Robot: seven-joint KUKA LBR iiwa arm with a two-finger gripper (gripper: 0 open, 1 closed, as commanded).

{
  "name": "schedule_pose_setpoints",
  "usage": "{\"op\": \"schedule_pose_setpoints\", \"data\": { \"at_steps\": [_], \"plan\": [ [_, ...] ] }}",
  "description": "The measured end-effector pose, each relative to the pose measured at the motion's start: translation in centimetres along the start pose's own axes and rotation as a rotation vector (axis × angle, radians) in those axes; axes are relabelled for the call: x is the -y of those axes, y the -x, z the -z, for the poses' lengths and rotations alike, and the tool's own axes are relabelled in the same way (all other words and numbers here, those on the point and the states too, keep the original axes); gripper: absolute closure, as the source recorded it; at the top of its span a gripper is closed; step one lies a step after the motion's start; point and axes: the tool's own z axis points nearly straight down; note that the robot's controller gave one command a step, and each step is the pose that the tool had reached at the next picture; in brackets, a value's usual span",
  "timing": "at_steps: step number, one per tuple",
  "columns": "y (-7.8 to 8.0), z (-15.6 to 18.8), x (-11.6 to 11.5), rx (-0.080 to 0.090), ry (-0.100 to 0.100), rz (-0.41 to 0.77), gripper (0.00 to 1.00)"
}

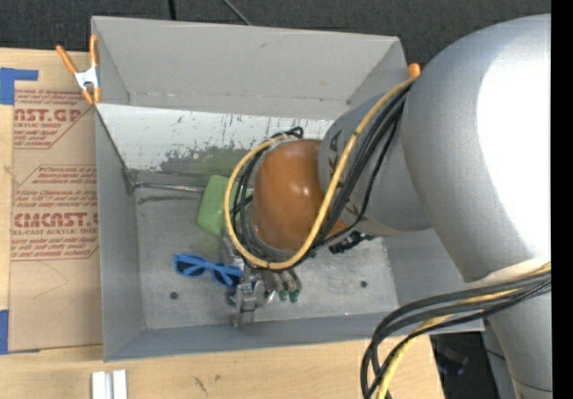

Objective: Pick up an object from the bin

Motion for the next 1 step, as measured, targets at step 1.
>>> {"op": "schedule_pose_setpoints", "data": {
  "at_steps": [1],
  "plan": [
    [0.3, 0.55, 0.08, 0.009, 0.001, -0.003, 1.0]
  ]
}}
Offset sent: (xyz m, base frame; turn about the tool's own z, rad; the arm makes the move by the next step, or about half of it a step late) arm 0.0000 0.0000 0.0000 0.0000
